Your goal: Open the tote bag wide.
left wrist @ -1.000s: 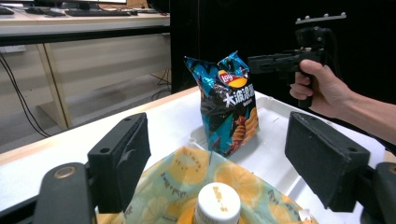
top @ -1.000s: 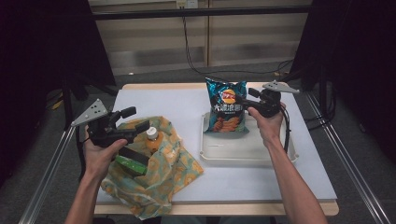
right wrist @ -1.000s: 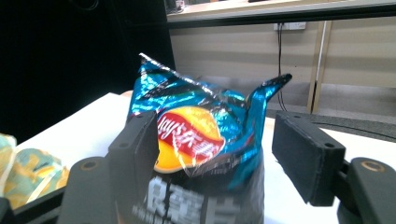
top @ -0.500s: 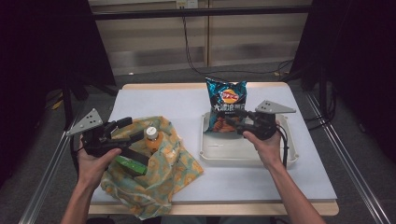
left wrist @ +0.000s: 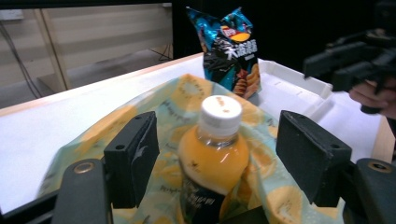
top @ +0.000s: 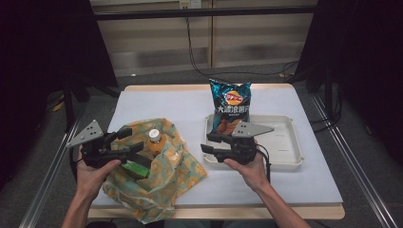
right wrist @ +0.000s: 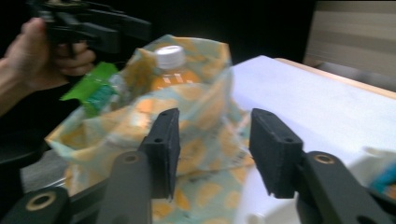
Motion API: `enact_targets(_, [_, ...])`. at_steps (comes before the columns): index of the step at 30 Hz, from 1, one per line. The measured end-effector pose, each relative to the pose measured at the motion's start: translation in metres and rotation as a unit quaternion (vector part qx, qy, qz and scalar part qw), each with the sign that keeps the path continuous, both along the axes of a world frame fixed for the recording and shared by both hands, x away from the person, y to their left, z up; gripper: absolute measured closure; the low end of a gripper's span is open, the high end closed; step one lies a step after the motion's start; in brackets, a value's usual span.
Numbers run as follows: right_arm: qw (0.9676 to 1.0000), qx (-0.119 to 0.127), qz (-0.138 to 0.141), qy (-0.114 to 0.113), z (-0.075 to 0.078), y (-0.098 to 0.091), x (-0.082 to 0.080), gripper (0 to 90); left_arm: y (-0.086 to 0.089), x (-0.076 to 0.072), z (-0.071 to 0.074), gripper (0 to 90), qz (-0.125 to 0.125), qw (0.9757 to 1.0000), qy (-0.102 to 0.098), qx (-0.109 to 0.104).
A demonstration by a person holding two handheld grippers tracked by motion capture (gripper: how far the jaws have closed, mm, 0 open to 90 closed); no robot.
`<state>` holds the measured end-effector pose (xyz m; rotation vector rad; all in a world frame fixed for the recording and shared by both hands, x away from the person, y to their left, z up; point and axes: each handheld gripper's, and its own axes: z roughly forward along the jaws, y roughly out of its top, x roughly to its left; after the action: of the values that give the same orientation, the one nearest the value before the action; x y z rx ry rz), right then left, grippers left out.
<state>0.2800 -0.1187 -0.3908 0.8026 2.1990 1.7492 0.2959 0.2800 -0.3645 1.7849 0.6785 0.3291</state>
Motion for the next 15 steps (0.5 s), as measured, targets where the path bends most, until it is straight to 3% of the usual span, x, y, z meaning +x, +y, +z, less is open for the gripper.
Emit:
enact_targets(1, [0.9999,-0.001,0.012,0.0,-0.001,0.005,-0.001,55.0,0.002,-0.001,0.0,30.7,0.01,0.9999,-0.001,0.009])
enact_targets(4, [0.9996,-0.002,0.029,0.003,-0.003,0.016,-0.003,55.3,0.005,-0.001,0.0,30.7,0.014,0.9999,0.0,0.004])
enact_targets(6, [0.998,-0.007,0.063,0.006,-0.005,0.035,-0.006,55.6,0.009,0.0,0.0,30.6,0.009,0.9999,0.002,-0.005])
enact_targets(7, [0.9972,-0.011,0.073,0.005,-0.005,0.041,-0.008,54.9,0.01,-0.001,0.0,29.7,0.02,0.9998,-0.001,-0.002])
enact_targets(9, [0.9952,-0.004,0.097,0.006,-0.003,0.051,-0.01,55.0,0.013,-0.002,-0.001,28.2,0.01,0.9999,-0.005,-0.009])
enact_targets(10, [0.9945,-0.007,0.104,0.002,-0.002,0.056,-0.012,55.3,0.013,-0.003,-0.002,27.9,0.016,0.9998,-0.004,-0.014])
enact_targets(12, [0.9935,-0.005,0.114,0.001,-0.002,0.063,-0.014,55.7,0.015,-0.003,-0.003,25.0,0.023,0.9997,0.0,-0.005])
enact_targets(15, [0.9923,-0.005,0.124,-0.001,-0.003,0.071,-0.016,56.1,0.016,-0.002,-0.003,23.1,0.03,0.9994,0.001,-0.018])
